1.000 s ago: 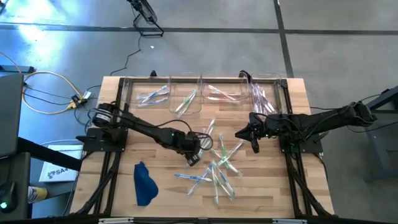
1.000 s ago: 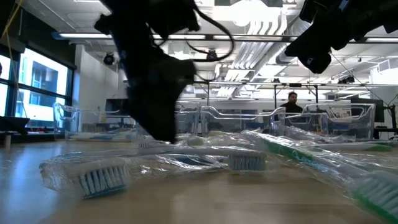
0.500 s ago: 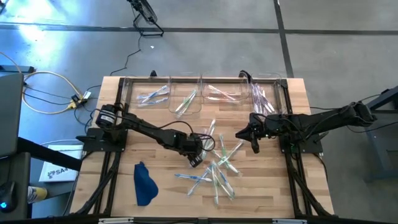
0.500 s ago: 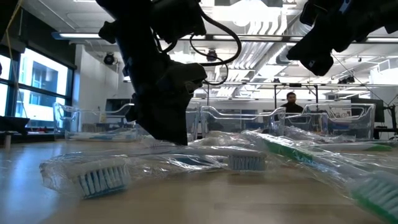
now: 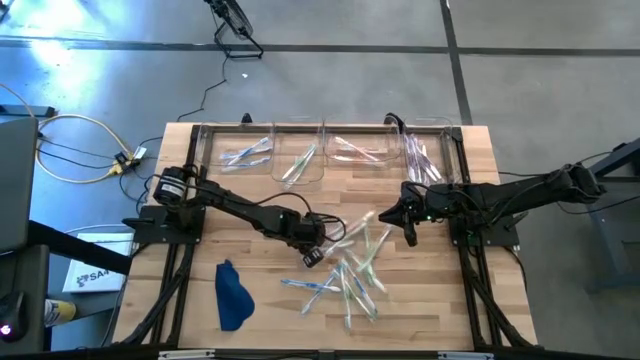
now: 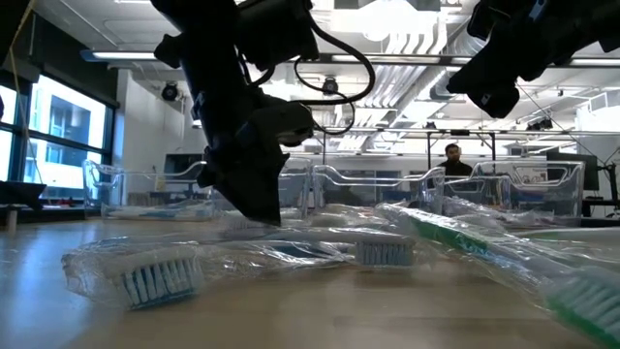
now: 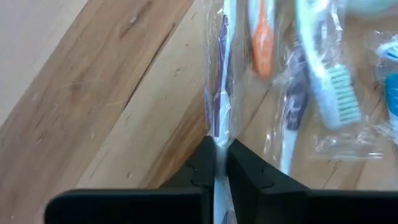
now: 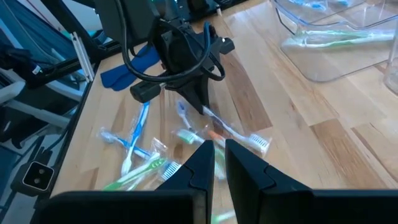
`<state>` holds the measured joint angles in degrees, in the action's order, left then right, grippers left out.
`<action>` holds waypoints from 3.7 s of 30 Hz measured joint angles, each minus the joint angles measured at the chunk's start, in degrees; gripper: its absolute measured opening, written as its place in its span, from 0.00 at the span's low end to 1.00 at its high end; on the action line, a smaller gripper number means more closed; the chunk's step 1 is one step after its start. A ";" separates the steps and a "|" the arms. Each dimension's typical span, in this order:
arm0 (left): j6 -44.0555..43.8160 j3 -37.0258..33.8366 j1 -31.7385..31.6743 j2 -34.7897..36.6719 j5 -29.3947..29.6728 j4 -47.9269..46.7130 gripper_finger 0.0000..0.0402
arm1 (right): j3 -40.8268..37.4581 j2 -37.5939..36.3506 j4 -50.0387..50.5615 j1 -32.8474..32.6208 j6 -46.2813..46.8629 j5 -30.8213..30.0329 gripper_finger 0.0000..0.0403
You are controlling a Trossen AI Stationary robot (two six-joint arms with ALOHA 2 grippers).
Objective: Pick & Place Toothbrushes
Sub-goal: Put the purple toothbrush into the right transparent bin
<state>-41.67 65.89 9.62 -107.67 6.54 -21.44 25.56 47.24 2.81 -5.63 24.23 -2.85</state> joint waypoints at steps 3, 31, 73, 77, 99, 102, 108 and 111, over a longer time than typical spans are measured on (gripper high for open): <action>0.93 -0.03 -0.45 0.37 0.99 0.05 0.03 | 0.00 0.01 0.02 -0.01 -0.02 0.04 0.08; 39.30 23.15 -5.13 13.04 11.59 1.13 0.03 | -0.02 -0.09 -19.41 -0.02 -1.86 3.25 0.08; 47.37 31.01 -5.15 12.84 9.15 -1.69 0.03 | 2.91 1.15 -46.22 0.00 -15.50 -5.92 0.47; 47.28 31.01 -5.15 12.84 9.37 -2.25 0.03 | 4.72 3.04 -45.89 0.00 -16.73 -5.78 0.47; 47.30 31.01 -5.17 12.84 9.71 -2.72 0.03 | 5.03 3.45 -45.88 0.00 -17.46 -5.99 0.03; 47.30 31.01 -5.17 12.84 9.71 -2.70 0.03 | 5.03 3.45 -45.88 0.00 -17.46 -6.01 0.03; 47.41 31.01 -5.17 12.84 9.68 -2.67 0.10 | 5.03 3.45 -45.84 0.00 -16.84 -6.05 0.03; 47.46 31.01 -5.17 12.84 9.68 -2.63 0.18 | 5.03 3.45 -45.73 0.00 -16.35 -6.23 0.02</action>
<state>5.78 96.90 4.45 -94.83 16.22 -24.07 30.59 50.70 -42.93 -5.63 7.88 -9.08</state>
